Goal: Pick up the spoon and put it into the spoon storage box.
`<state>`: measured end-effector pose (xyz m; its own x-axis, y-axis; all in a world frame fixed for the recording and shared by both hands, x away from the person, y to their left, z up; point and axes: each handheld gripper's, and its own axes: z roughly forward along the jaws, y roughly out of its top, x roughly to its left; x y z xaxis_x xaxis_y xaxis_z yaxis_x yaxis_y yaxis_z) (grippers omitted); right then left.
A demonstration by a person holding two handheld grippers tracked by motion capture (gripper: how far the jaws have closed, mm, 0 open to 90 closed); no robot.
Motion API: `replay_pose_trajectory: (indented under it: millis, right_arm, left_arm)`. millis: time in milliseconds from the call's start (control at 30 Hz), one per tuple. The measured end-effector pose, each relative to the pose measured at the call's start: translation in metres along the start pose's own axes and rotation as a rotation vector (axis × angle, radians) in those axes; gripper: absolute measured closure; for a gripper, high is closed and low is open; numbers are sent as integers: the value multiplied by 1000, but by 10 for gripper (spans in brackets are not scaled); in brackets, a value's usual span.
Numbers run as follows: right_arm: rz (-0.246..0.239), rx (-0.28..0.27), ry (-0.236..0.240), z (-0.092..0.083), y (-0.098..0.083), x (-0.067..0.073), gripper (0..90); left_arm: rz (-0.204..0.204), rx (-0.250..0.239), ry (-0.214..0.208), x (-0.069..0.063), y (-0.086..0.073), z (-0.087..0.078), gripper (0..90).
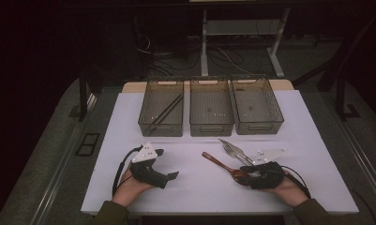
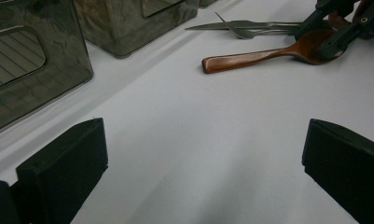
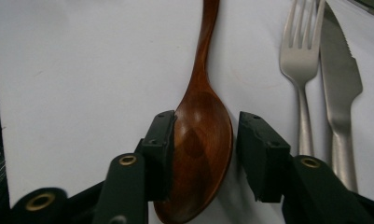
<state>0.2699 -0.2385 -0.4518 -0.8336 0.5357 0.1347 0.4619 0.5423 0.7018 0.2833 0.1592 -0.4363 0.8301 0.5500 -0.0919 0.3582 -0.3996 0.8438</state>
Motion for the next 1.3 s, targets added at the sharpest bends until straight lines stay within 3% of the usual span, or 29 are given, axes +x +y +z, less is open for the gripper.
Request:
replay_pose_trajectory:
  millis: [300,733,1300]
  right_arm:
    - [-41,9,25,2,1,6,652]
    - [-35,13,44,2,1,6,735]
    - [-28,18,47,2,1,5,777]
  left_arm:
    - [4,-1,1,0,0,0,0]
    - [5,-1,-1,-1,0,1,0]
    - [4,1,-5,-1,-1,1,0]
